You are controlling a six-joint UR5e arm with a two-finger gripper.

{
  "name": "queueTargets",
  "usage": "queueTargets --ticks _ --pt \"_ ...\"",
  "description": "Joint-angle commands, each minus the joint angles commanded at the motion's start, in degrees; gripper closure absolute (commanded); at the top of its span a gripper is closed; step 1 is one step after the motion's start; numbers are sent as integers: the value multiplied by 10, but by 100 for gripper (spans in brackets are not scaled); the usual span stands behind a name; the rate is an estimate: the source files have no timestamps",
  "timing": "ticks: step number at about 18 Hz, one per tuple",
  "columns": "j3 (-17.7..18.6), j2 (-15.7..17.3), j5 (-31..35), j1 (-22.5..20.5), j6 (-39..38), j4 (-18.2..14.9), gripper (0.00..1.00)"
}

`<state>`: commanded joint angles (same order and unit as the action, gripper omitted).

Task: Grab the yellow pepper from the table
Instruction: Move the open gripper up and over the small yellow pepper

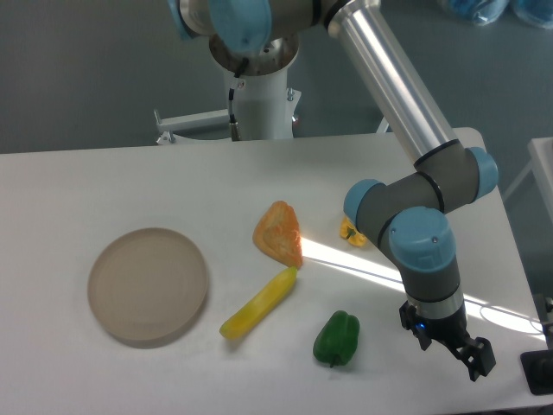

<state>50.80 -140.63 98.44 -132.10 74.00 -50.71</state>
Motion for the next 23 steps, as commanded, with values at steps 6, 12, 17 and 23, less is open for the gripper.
queueTargets --ticks 6,12,17,23 --pt "16 15 -1 0 -3 0 0" --pt "93 95 -6 -15 -3 -41 0" --pt "143 169 -17 -38 -8 -166 0" --pt "284 276 -119 -95 -18 -183 0"
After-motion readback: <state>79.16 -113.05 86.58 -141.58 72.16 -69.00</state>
